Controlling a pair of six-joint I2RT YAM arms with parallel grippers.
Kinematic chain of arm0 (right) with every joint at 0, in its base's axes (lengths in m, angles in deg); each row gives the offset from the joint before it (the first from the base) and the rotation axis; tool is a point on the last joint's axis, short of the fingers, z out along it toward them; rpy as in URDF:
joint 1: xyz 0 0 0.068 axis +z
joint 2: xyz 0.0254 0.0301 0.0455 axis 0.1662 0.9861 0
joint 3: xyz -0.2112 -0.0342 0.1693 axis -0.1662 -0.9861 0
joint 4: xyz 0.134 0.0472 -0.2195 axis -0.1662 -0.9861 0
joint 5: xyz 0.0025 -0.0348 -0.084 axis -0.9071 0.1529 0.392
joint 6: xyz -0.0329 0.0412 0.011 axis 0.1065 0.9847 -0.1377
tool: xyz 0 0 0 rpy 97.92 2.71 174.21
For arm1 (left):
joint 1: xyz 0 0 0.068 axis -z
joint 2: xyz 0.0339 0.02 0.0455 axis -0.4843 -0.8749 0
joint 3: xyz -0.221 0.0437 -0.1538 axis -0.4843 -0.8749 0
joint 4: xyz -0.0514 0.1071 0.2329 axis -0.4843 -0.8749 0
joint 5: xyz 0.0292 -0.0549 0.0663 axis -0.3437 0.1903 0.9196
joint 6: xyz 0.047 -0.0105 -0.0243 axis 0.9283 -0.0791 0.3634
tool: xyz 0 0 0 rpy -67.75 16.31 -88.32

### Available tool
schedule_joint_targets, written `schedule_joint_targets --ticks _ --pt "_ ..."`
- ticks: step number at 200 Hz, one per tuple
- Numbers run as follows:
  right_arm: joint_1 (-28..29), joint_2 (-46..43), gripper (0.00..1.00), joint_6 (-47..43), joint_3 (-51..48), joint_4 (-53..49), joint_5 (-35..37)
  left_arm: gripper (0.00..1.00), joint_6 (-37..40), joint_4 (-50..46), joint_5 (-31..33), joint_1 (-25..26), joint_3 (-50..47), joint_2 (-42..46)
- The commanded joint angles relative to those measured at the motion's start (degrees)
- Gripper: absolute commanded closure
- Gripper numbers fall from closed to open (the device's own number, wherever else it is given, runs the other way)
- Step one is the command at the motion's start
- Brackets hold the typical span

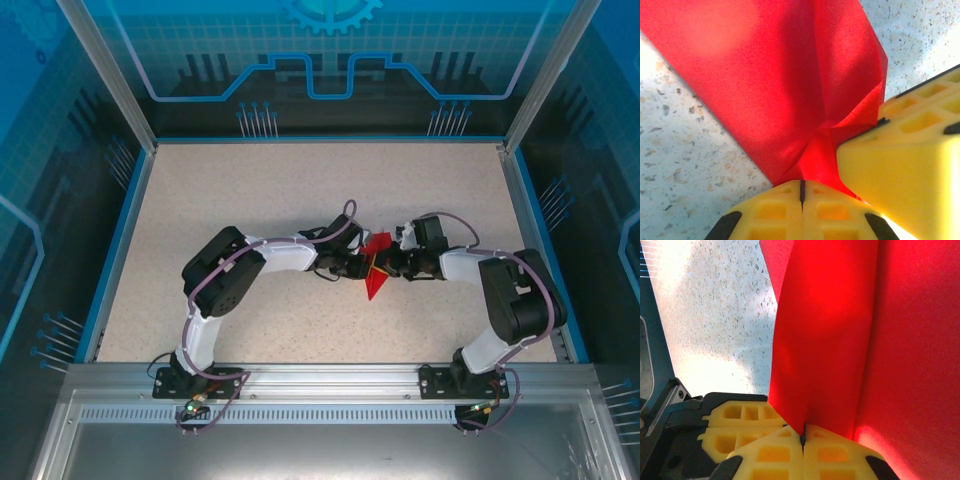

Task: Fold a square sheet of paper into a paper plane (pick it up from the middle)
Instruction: Fourth fold the wing at the center of the table.

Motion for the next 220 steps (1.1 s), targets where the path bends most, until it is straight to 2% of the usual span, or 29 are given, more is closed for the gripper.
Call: schedule_joint_targets --ticks 1,114,220 --pt "0.3 1.3 0.95 0.6 0.7 1.7 -1.5 1.00 -0.1 -1.9 -0.1 -0.6 -2.9 -0.7" --pt "0.7 4.4 0.95 -0.1 1.3 2.4 -1.6 1.00 -0.7 4.3 -2.8 -1.4 -6.8 3.1" --pt "0.9 5.5 0.95 -0.8 2.4 1.6 -1.2 1.00 -2.4 4.9 -3.0 -3.2 -6.3 4.8"
